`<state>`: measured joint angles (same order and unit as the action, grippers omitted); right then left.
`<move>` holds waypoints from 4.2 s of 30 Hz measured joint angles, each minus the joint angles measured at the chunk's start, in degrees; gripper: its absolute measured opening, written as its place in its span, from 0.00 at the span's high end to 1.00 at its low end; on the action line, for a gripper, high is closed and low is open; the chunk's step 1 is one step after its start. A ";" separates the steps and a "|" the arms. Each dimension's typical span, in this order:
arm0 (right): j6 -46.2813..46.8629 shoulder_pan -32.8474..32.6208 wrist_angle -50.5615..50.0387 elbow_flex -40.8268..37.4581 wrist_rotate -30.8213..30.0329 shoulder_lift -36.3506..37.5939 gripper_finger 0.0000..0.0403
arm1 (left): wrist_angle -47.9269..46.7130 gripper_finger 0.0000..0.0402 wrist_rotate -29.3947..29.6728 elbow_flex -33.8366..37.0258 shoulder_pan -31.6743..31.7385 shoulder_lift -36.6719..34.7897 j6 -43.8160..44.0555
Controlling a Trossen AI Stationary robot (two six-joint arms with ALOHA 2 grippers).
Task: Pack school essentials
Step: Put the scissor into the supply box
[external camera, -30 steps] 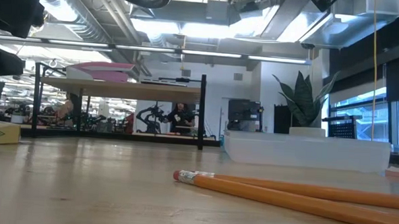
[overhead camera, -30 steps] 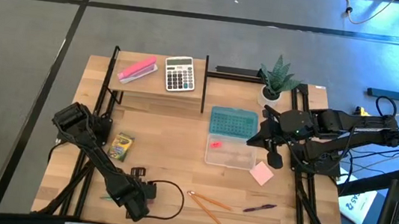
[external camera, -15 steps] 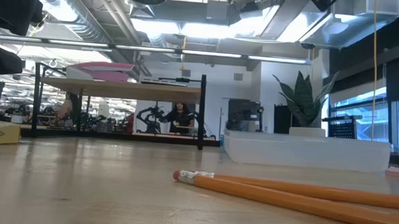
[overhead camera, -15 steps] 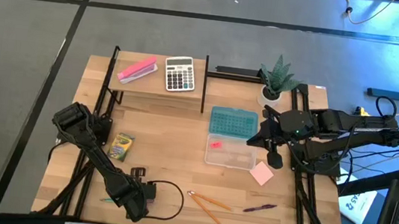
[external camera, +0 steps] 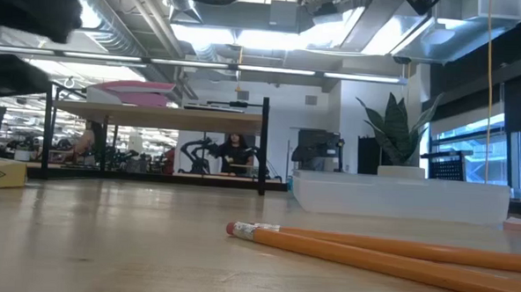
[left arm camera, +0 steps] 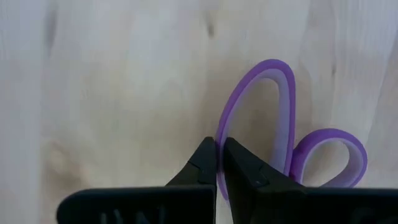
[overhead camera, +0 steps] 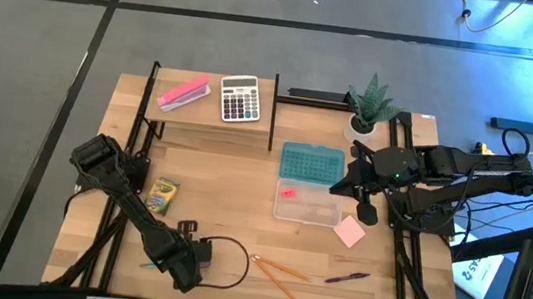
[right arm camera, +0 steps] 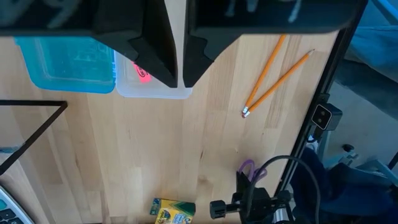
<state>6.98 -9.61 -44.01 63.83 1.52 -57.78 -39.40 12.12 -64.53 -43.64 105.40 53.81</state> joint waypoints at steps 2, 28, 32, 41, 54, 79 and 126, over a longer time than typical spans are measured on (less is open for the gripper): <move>0.02 -0.01 0.02 0.00 0.00 0.00 0.93 | 0.00 0.99 0.20 -0.02 0.49 -0.40 0.01; 0.25 -0.01 -0.04 0.00 0.07 0.61 0.93 | 1.24 0.99 -1.09 -0.23 16.65 -6.19 -14.98; 0.24 -0.02 -0.37 0.00 0.09 0.61 0.93 | 1.98 0.99 -1.20 -0.24 20.72 -8.23 -18.89; 0.71 -0.01 -5.08 0.02 0.08 0.61 0.93 | 4.71 0.99 -2.63 -3.68 29.87 -8.60 -31.12; 4.85 -0.01 -15.23 0.02 0.09 0.61 0.93 | 18.27 0.99 0.31 -9.32 36.46 -8.58 -43.11; 21.26 2.06 -12.49 -12.27 -9.86 -0.13 0.93 | 25.09 0.99 0.89 -9.62 38.82 -8.57 -44.47; 18.03 -2.72 43.15 -40.96 12.02 -16.48 0.93 | 24.90 0.99 2.42 -9.59 38.87 -8.54 -44.34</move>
<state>25.02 -12.33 -0.86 22.88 13.54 -74.26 -14.50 14.54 -74.13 -4.78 96.86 9.47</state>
